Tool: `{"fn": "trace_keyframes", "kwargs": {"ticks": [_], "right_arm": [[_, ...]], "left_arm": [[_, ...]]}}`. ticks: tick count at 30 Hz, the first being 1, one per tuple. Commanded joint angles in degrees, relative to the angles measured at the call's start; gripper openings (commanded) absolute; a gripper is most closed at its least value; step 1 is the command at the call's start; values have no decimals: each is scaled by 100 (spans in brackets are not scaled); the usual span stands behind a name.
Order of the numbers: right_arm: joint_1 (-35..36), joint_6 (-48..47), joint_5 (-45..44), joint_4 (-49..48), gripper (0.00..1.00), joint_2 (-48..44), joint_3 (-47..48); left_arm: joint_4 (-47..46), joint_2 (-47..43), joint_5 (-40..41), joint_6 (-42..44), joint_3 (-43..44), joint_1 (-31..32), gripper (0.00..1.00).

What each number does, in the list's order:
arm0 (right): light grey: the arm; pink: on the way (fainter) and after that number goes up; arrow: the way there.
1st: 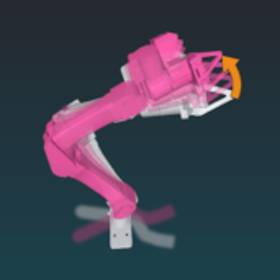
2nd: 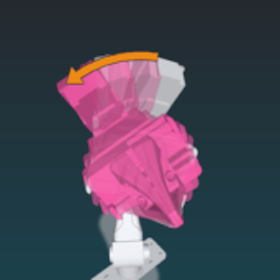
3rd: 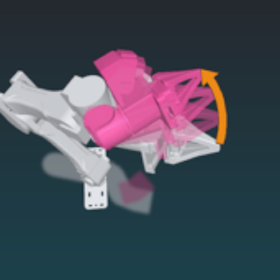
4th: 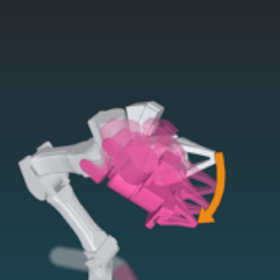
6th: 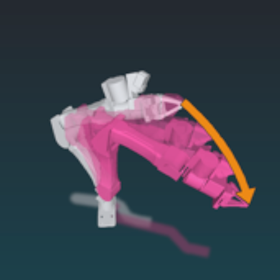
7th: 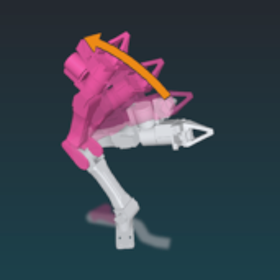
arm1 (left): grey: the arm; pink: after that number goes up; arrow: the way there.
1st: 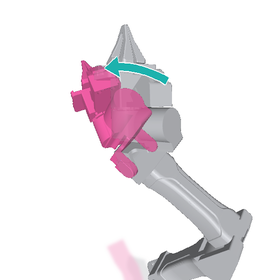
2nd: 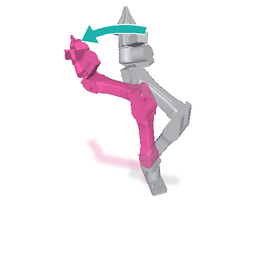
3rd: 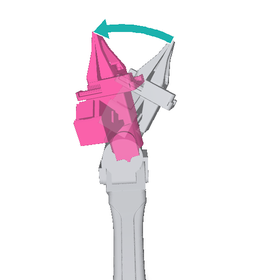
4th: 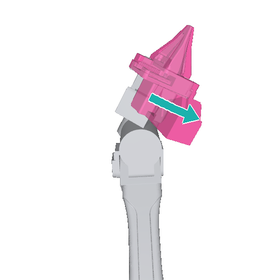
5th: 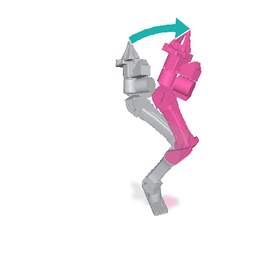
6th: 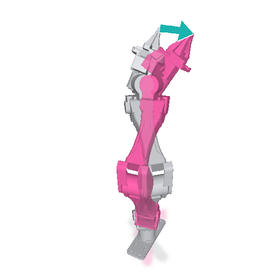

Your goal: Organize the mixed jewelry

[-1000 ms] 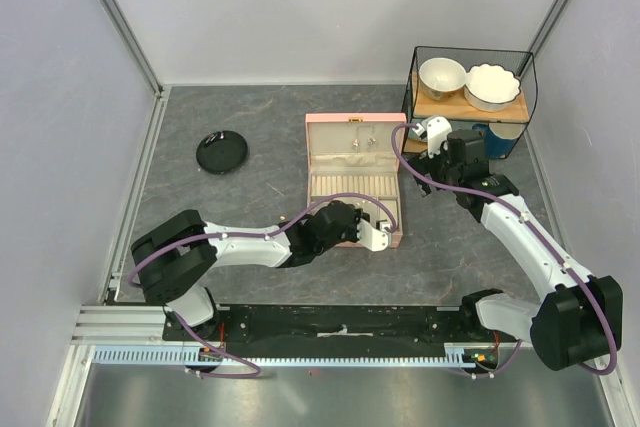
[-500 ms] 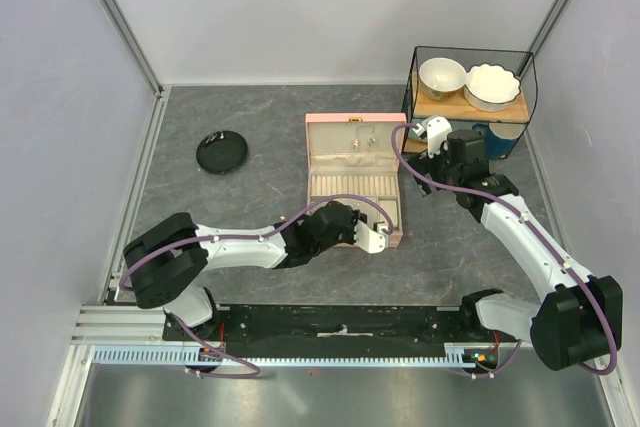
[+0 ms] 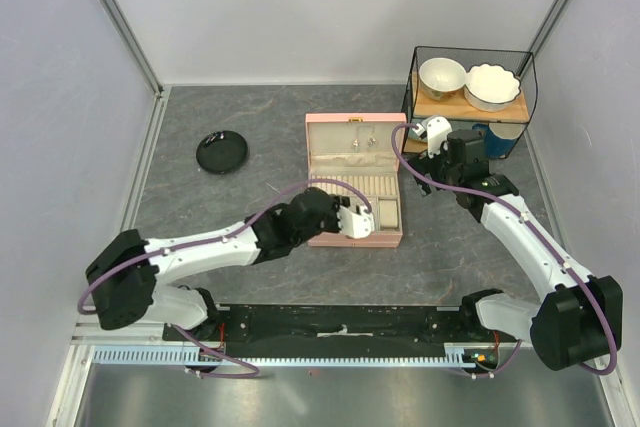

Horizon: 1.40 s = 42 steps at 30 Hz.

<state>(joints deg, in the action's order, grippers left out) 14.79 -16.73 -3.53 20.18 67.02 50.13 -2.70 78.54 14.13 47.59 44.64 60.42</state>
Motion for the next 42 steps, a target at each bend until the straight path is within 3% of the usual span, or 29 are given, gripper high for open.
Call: {"fn": "trace_keyframes", "kwargs": {"ticks": [1, 5, 10, 19, 26, 42], "right_arm": [[-11, -6, -8, -190, 98, -119, -3], [-11, -6, 54, -173, 98, -111, -3], [-11, 21, 221, -138, 98, -76, 58], [-11, 3, 274, -120, 98, -5, 50], [-11, -6, 265, -111, 98, -5, 23], [-11, 3, 300, -111, 98, 74, 41]], "left_arm": [[752, -550, -349, -838, 413, -469, 35], [1551, -971, -893, -1217, 563, -1285, 40], [2501, -1113, -1378, -1227, 406, -1797, 41], [2626, -719, -2054, -1174, -87, -2684, 41], [2581, -156, -2529, -1015, -70, -2887, 39], [3161, 899, -2714, -2060, 967, -2887, 31]]}}
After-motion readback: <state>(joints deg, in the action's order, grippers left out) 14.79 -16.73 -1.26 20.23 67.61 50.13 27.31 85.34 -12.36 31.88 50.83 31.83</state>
